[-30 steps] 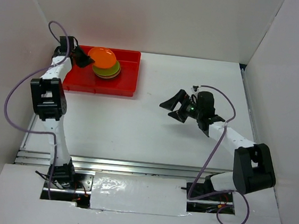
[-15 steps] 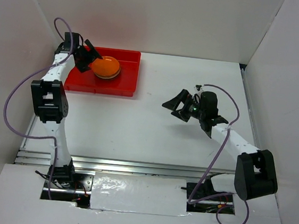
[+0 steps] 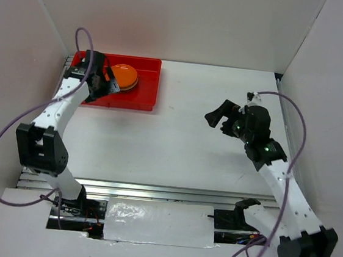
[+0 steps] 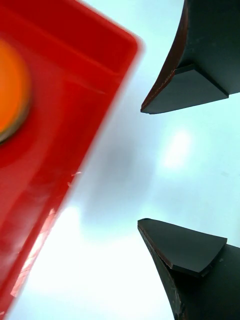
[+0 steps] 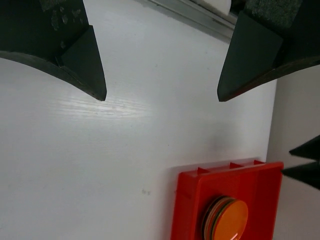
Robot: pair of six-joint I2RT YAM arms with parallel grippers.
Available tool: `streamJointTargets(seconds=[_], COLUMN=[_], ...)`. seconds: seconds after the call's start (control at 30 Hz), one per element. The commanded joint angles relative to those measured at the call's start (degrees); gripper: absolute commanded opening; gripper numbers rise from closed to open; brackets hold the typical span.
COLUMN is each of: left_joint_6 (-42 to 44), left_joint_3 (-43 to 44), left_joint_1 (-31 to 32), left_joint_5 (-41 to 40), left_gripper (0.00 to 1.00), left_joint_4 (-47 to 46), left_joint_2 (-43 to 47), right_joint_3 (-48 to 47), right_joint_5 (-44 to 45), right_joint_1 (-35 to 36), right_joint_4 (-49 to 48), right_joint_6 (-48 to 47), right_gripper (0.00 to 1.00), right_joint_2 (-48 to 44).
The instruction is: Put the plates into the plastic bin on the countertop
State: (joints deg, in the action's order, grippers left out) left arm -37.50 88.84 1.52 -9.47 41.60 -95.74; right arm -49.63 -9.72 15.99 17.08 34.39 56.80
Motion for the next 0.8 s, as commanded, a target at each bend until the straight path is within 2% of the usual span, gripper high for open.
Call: streamJointTargets(seconds=[0.0,0.03,0.1,0.2,0.3,0.47,0.67,0.77], left_joint_6=[4.44,5.58,6.12,6.56,5.86,4.01,2.6,2.78], left_joint_3=[-0.24,-0.59,-1.12,-7.17,-16.21,-21.24,-24.41,-25.55], left_joint_1=[10.48,11.83,15.51,18.6,19.31,19.49,19.31,19.31], left_joint_5=[-11.76,-11.97,-14.94,-17.06,-17.51,-18.03,-21.81,-22.43], left_gripper=[0.99,0.99,0.99,0.99,0.99,0.99,0.99,0.99], left_joint_4=[5.4,6.81,11.82,12.98,13.15,15.78,16.4,15.53], left_joint_2=[12.13,13.81,18.98,29.18,39.73,52.47,62.06,63.84], right_joint_3=[-6.96,-7.93,-10.47,-14.79,-17.69,-23.66,-22.54,-21.92], right_joint_5=[15.93,20.39,23.59,29.3,35.71,43.45,46.45,46.19], right_joint_1=[2.9,4.82,6.59,10.11,16.86,25.21,26.2,26.29], right_joint_4=[13.13,16.72,20.08,26.76,33.16,41.71,44.0,42.86], right_joint_6=[-6.0,-6.09,-6.7,-7.41,-7.23,-4.95,-4.95,-5.12], right_gripper=[1.0,1.0,1.0,1.0,1.0,1.0,1.0,1.0], right_joint_2=[-9.39,-11.08,-15.37,-19.95,-22.86,-23.92,-27.52,-28.49])
